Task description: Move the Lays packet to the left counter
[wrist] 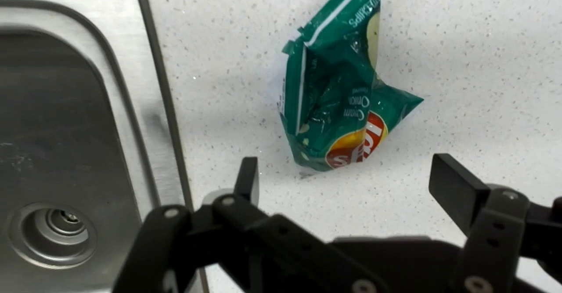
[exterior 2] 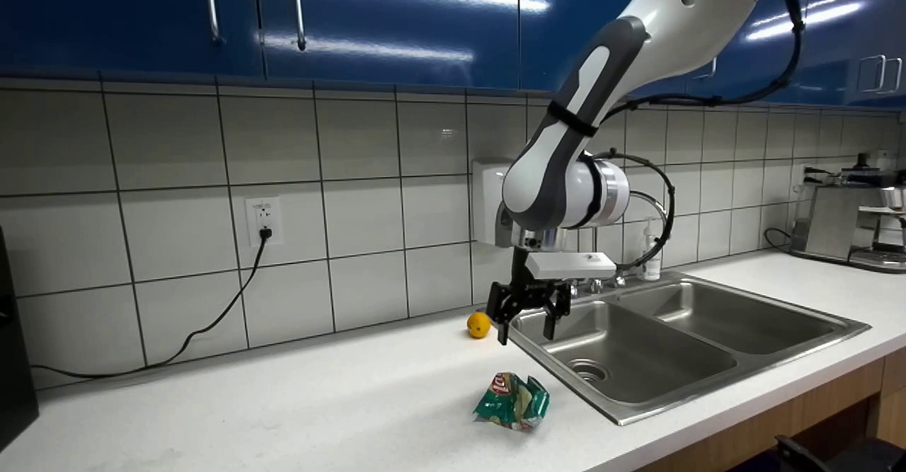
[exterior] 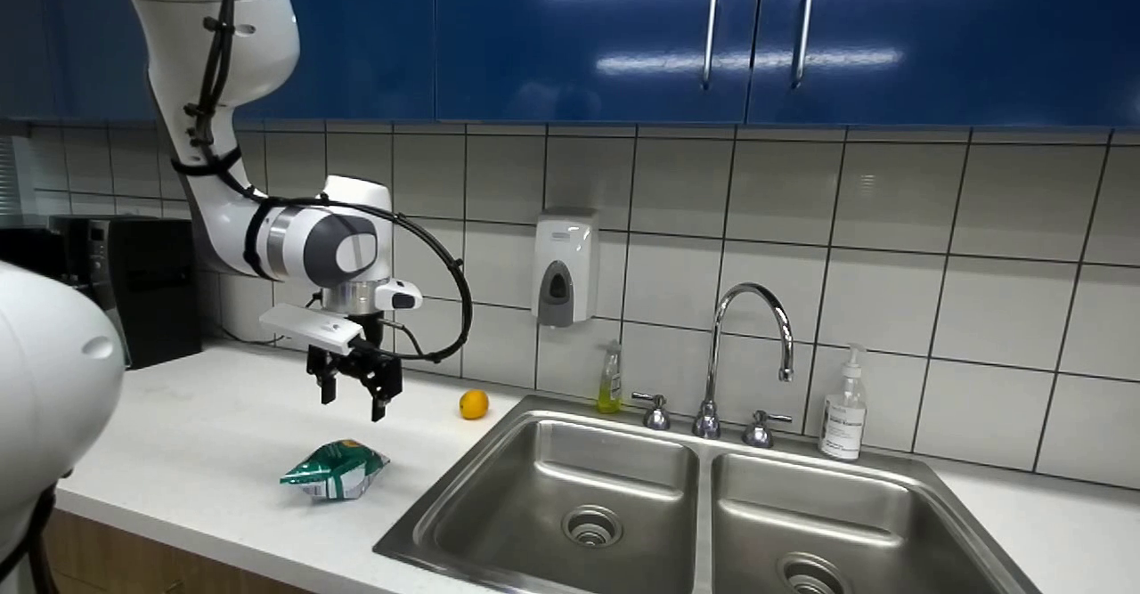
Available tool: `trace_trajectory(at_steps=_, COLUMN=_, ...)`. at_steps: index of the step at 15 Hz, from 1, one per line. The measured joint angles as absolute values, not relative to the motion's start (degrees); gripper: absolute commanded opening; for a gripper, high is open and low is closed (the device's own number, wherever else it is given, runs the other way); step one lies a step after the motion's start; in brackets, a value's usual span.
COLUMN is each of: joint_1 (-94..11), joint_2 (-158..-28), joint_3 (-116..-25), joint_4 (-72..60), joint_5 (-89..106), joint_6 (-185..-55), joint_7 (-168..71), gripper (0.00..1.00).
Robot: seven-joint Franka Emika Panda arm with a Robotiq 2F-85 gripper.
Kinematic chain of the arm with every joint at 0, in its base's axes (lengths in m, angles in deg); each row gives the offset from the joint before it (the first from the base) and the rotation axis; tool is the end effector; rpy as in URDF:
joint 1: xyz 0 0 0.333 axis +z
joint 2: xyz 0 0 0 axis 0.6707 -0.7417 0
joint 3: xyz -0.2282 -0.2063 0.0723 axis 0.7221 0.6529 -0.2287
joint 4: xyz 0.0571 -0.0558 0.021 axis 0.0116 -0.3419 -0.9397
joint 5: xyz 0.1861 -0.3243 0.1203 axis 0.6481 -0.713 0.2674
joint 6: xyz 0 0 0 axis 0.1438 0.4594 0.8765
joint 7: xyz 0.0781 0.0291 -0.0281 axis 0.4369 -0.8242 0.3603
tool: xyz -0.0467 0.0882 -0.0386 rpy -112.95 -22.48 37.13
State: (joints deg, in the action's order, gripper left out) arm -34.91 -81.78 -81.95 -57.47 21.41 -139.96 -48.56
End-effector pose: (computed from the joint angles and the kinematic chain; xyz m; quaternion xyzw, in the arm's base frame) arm 0.4618 0.1126 0.2555 -0.9977 -0.0120 -0.0404 0.0523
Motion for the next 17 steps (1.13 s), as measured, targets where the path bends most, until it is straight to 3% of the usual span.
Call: trace_trajectory(at_steps=17, joint_1=-37.1, joint_2=-63.3, joint_3=-76.3, joint_4=-68.3, joint_5=17.0, joint_6=-125.2, joint_7=-44.7, gripper=1.00)
